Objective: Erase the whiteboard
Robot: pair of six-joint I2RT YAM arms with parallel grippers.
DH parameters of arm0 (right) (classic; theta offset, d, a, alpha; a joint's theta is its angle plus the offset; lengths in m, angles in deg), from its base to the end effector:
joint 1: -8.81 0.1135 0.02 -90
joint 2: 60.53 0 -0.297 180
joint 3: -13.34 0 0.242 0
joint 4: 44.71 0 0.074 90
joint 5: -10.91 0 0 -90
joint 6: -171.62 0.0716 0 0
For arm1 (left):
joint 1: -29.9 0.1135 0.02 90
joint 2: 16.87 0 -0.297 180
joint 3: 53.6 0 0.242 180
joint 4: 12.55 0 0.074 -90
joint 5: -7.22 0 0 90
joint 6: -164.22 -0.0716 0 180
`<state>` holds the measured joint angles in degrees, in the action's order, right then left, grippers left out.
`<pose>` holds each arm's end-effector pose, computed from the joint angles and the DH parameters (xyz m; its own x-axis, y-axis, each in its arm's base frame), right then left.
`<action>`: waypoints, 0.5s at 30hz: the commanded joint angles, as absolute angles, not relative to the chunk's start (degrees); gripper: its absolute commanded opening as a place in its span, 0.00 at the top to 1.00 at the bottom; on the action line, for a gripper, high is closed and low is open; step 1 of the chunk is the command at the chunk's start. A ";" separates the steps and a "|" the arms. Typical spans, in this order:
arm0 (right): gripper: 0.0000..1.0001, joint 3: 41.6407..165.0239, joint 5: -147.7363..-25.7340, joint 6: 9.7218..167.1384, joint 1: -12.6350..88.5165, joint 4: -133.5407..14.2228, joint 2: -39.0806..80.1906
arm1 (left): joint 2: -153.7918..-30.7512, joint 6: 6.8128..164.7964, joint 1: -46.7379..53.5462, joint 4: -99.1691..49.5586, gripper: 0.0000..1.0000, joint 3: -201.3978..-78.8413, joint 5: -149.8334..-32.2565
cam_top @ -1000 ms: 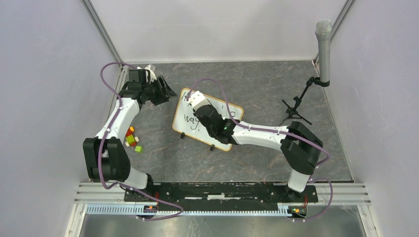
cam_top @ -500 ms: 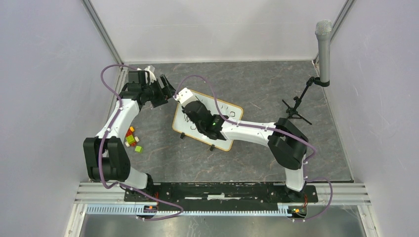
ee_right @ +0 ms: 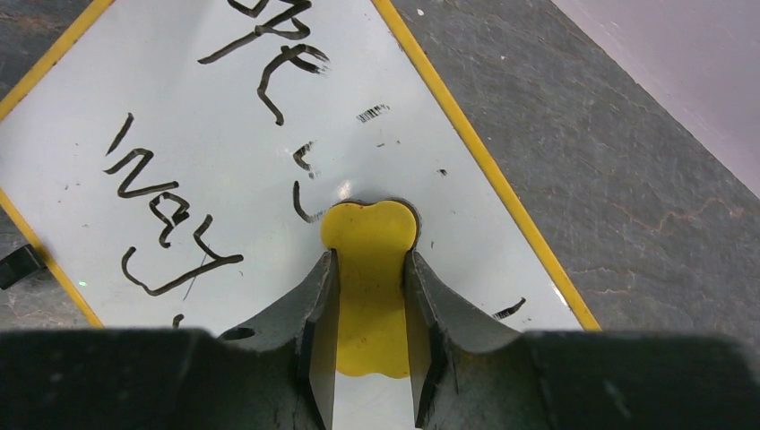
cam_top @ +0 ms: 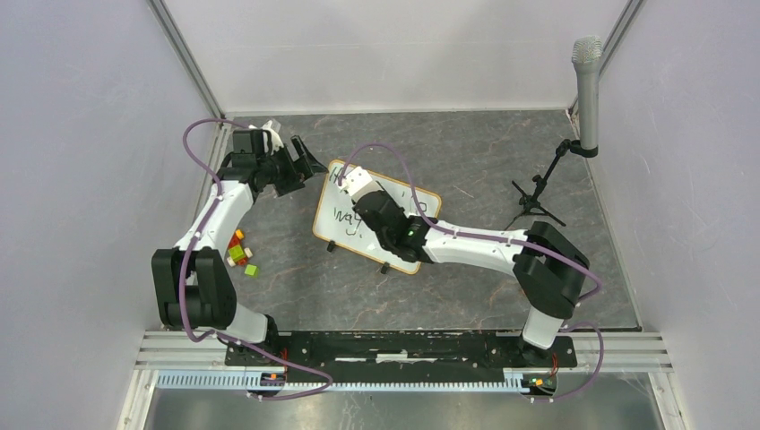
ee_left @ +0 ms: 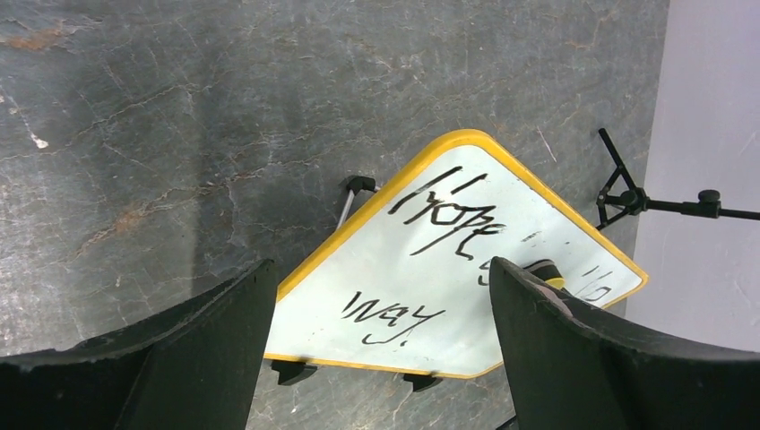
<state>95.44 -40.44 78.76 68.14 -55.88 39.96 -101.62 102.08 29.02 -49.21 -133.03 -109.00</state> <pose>0.2510 0.3356 0.2651 -0.2316 -0.4670 -0.8534 -0.4067 0.8434 -0.3511 0.3360 -0.0368 0.2944 -0.7512 -0.4077 -0.5191 -0.0100 0.7934 -0.6087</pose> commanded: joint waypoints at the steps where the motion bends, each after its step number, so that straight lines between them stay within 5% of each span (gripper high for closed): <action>1: 0.69 95.34 -38.94 78.75 67.79 -54.65 39.50 | -103.16 104.37 28.76 -44.72 0.08 -132.47 -113.12; 15: 0.69 108.92 -41.72 76.86 69.28 -54.91 50.85 | -111.02 110.22 29.38 -30.98 0.08 -131.91 -121.50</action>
